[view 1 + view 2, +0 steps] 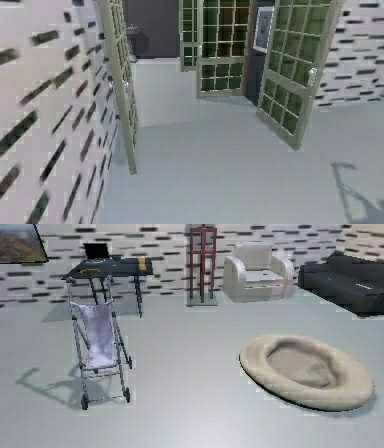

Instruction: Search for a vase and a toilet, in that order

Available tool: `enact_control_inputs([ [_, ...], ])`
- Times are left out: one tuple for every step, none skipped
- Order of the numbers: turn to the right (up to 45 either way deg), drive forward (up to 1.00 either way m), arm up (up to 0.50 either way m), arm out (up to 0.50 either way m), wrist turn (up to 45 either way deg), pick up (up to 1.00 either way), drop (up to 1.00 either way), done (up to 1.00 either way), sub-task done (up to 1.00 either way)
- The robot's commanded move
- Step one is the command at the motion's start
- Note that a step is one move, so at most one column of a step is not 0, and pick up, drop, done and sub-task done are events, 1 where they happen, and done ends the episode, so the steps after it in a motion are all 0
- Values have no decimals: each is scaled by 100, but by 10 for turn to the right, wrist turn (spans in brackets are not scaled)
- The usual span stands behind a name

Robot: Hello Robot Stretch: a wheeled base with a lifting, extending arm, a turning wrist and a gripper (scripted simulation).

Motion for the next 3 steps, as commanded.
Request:
enact_control_inputs([
  [0, 100, 0, 0, 0, 0, 0, 0, 0],
  [0, 45, 0, 0, 0, 0, 0, 0, 0],
  [-120, 0, 0, 0, 0, 0, 0, 0, 0],
])
